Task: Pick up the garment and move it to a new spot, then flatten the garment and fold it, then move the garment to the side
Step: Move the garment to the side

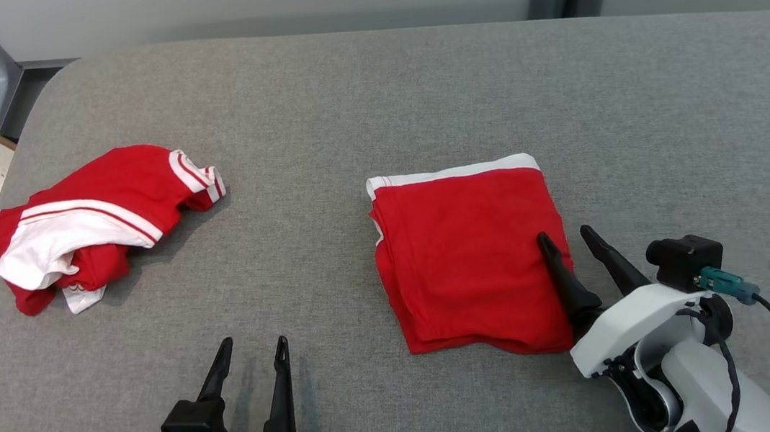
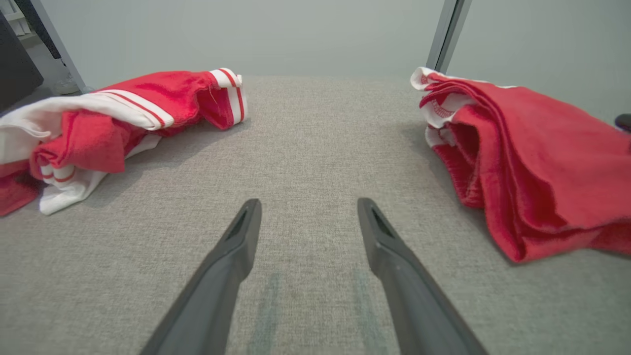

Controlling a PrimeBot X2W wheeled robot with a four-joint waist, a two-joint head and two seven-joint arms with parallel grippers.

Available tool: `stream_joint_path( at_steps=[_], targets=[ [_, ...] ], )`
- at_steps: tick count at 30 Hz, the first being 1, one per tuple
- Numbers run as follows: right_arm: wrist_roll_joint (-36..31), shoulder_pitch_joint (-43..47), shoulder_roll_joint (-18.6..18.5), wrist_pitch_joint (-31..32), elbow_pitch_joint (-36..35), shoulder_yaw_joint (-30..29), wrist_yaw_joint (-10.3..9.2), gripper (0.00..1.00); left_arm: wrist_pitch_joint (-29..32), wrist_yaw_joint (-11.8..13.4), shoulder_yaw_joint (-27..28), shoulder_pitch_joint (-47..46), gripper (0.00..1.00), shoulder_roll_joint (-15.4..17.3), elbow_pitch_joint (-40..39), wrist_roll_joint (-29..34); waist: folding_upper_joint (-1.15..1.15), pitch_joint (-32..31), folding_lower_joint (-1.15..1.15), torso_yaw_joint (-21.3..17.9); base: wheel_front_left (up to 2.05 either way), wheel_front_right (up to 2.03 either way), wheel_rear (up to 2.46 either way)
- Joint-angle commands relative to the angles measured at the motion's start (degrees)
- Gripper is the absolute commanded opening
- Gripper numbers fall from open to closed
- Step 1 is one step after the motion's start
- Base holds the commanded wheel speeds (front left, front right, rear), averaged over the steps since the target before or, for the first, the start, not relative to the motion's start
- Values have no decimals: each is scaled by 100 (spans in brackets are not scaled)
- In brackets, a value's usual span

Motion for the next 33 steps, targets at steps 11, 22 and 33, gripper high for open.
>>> stream_joint_path(
  at_steps=[11,22,33],
  targets=[
    [977,-623,-21,-13,901,538,1,23,-9,-33,-133,-141,100,24,74,-41,0,160,0,120,0,0,0],
    [1231,-818,-31,-11,1176,666,1,0,-9,-19,-145,-221,100,23,-9,-27,0,154,0,69,0,0,0],
    [973,-411,-43,-13,829,358,1,0,-9,-190,-272,-103,100,22,-141,99,0,-215,0,-1004,0,0,0]
  ],
)
